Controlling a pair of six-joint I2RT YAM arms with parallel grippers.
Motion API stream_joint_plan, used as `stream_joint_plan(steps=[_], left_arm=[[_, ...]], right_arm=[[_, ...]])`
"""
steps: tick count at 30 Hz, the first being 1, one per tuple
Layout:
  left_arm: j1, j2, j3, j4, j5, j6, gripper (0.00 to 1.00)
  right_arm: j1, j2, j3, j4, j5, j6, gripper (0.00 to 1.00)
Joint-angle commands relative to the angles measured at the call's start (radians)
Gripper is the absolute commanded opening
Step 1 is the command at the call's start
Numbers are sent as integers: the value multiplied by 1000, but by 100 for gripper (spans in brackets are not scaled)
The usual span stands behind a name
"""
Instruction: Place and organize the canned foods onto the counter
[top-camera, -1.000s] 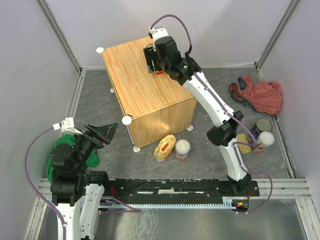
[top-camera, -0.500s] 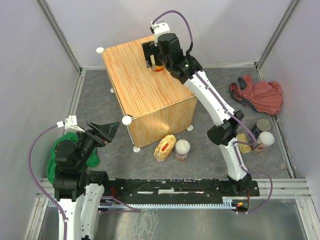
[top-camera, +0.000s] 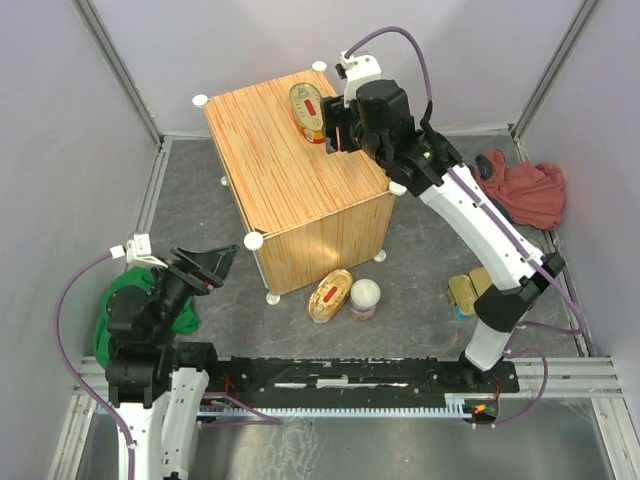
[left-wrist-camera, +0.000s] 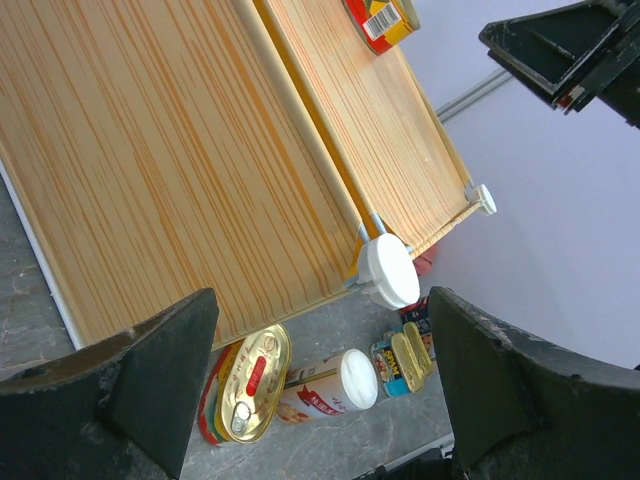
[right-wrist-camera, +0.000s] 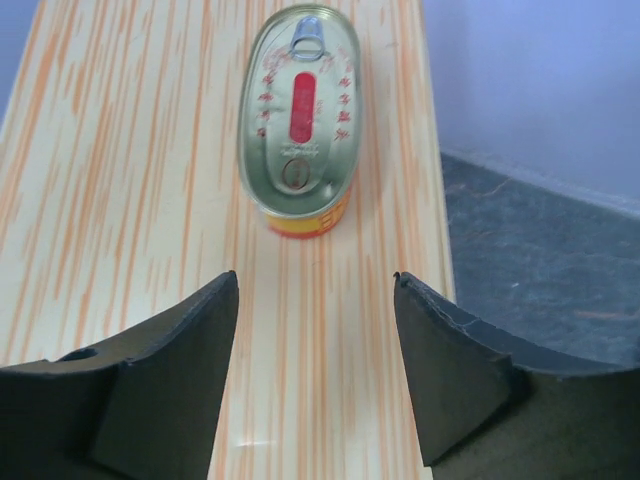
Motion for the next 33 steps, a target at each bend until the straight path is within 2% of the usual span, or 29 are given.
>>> stream_joint_plan(steps=[1,5,6,12,20,33], left_arm=[[2,-11,10,36,25,-38,92],[1,-11,14,36,19,-36,90],[2,-10,14,36,17,-36,90],[1,-14,10,37,10,-36,89],[2,-16,4,36,5,-31,89],[1,-9,-2,30,1,-26,89]], right_arm=[[6,-28,-86,41,-49,63,62],[6,-15,-99,37,-79,86,30],[7,-9,-99,35,-79,89,27],[5,48,-71,30,-56,81,26],[-15,157,68,-15,-43,76,30],[-64,275,263,-62,-90,65,32]])
